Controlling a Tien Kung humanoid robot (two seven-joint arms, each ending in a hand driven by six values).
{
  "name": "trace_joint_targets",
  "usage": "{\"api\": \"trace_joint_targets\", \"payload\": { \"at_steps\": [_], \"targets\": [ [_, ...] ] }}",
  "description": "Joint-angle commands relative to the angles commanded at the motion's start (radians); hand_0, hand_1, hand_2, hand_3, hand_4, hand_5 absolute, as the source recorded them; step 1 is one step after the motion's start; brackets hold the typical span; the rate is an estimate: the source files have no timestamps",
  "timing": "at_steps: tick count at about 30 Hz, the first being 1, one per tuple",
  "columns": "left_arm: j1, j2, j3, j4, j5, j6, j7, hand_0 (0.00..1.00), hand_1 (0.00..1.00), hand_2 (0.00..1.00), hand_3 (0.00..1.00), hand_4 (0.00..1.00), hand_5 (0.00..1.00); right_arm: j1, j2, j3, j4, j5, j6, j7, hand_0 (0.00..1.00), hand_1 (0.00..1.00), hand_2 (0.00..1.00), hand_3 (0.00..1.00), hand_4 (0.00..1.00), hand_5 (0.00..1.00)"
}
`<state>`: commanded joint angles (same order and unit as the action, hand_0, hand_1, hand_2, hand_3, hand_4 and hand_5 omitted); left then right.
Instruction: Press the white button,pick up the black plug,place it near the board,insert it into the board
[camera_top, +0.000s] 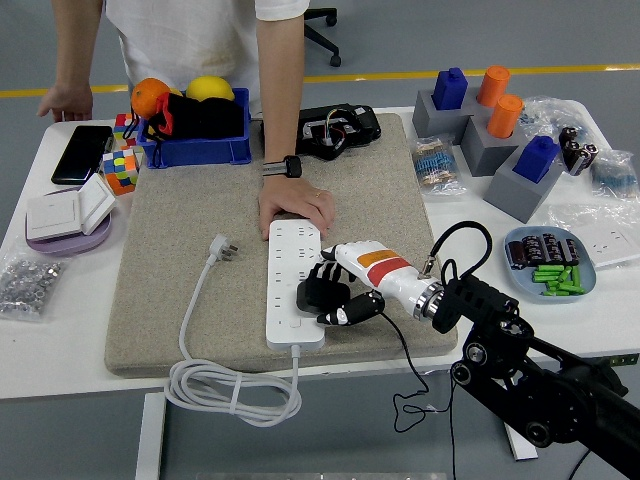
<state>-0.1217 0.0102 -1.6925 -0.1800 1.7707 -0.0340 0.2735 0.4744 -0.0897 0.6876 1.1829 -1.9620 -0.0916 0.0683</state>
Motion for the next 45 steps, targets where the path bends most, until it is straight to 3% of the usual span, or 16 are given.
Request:
{"api": "trace_joint_targets", "payload": {
  "at_steps": [5, 6, 11, 12, 17, 18, 23, 25, 29, 30, 35, 36, 40, 41, 42, 45],
  "targets": [
    [0.0, 0.0, -0.001, 0.0, 0.001, 0.0, 0.0, 0.474, 0.498, 0.501, 0.586, 0.566, 0.26, 0.001, -0.001, 0.002, 0.001, 0.006, 0.0, 0.006, 0.406, 0.495, 0.528, 0.609, 0.998, 0.191],
    [0.0, 0.0, -0.001, 0.0, 0.002, 0.0, 0.0, 0.474, 0.498, 0.501, 0.585, 0.566, 0.259, 0.001, -0.001, 0.002, 0.001, 0.009, -0.001, 0.008, 0.493, 0.566, 0.566, 0.627, 0.998, 0.206],
    [0.001, 0.0, 0.0, 0.0, 0.003, 0.0, 0.001, 0.474, 0.498, 0.501, 0.585, 0.566, 0.259, 0.0, -0.001, -0.002, 0.0, 0.016, -0.001, 0.017, 0.493, 0.566, 0.566, 0.627, 0.998, 0.206],
    [0.001, 0.0, 0.0, 0.0, 0.003, -0.001, 0.001, 0.474, 0.496, 0.501, 0.585, 0.566, 0.26, -0.001, -0.001, -0.003, 0.001, 0.02, -0.002, 0.021, 0.632, 0.69, 0.651, 0.669, 0.998, 0.223],
    [0.002, 0.0, 0.001, 0.0, 0.004, -0.001, 0.002, 0.474, 0.496, 0.501, 0.585, 0.566, 0.26, -0.006, -0.004, -0.007, 0.008, 0.037, -0.004, 0.039, 0.632, 0.69, 0.651, 0.669, 0.998, 0.223],
    [0.002, 0.0, 0.002, 0.0, 0.004, -0.001, 0.002, 0.474, 0.499, 0.5, 0.585, 0.566, 0.259, -0.007, -0.005, -0.006, 0.011, 0.042, -0.005, 0.043, 0.75, 0.777, 0.746, 0.748, 0.998, 0.277],
    [0.004, 0.0, 0.004, 0.0, 0.004, -0.002, 0.003, 0.474, 0.499, 0.5, 0.585, 0.566, 0.259, -0.008, -0.008, -0.006, 0.019, 0.064, -0.018, 0.07, 0.75, 0.777, 0.746, 0.748, 0.998, 0.277],
    [0.003, 0.0, 0.004, 0.0, 0.005, -0.002, 0.003, 0.474, 0.497, 0.501, 0.585, 0.566, 0.259, -0.01, -0.009, -0.006, 0.023, 0.069, -0.024, 0.082, 0.816, 0.835, 0.792, 0.781, 0.998, 0.313],
    [0.002, 0.0, 0.006, 0.0, 0.004, -0.003, 0.003, 0.474, 0.497, 0.501, 0.585, 0.566, 0.259, -0.025, -0.02, 0.002, 0.04, 0.107, -0.055, 0.149, 0.816, 0.835, 0.792, 0.781, 0.998, 0.313],
    [0.002, 0.001, 0.009, 0.0, 0.002, -0.003, 0.003, 0.473, 0.497, 0.5, 0.585, 0.567, 0.257, -0.035, -0.028, 0.009, 0.052, 0.123, -0.054, 0.168, 0.911, 0.893, 0.841, 0.83, 0.998, 0.559],
    [0.004, 0.002, 0.004, 0.0, 0.005, -0.003, 0.003, 0.473, 0.497, 0.5, 0.585, 0.567, 0.257, -0.089, -0.084, 0.045, 0.128, 0.193, -0.007, 0.203, 0.911, 0.893, 0.841, 0.83, 0.998, 0.559],
    [0.005, 0.002, 0.003, 0.0, 0.005, -0.003, 0.003, 0.473, 0.497, 0.5, 0.585, 0.567, 0.258, -0.098, -0.095, 0.051, 0.142, 0.201, 0.004, 0.203, 0.961, 0.927, 0.884, 0.854, 0.945, 0.701],
    [0.006, 0.003, -0.002, 0.0, 0.011, -0.003, 0.003, 0.473, 0.497, 0.5, 0.585, 0.567, 0.258, -0.155, -0.152, 0.08, 0.216, 0.251, 0.058, 0.212, 0.961, 0.927, 0.884, 0.854, 0.945, 0.701],
    [0.006, 0.003, -0.002, 0.0, 0.01, -0.002, 0.002, 0.473, 0.497, 0.5, 0.585, 0.567, 0.258, -0.166, -0.162, 0.083, 0.225, 0.258, 0.065, 0.214, 0.961, 0.927, 0.884, 0.854, 0.945, 0.701],
    [0.006, 0.003, -0.003, 0.0, 0.011, -0.002, 0.002, 0.474, 0.497, 0.5, 0.585, 0.567, 0.257, -0.174, -0.169, 0.086, 0.232, 0.264, 0.072, 0.216, 0.973, 0.926, 0.878, 0.849, 0.86, 0.761],
    [0.005, 0.001, -0.001, 0.0, 0.007, -0.002, 0.001, 0.474, 0.497, 0.5, 0.585, 0.567, 0.257, -0.192, -0.182, 0.085, 0.228, 0.277, 0.082, 0.217, 0.973, 0.926, 0.878, 0.849, 0.86, 0.761]
  ]
}}
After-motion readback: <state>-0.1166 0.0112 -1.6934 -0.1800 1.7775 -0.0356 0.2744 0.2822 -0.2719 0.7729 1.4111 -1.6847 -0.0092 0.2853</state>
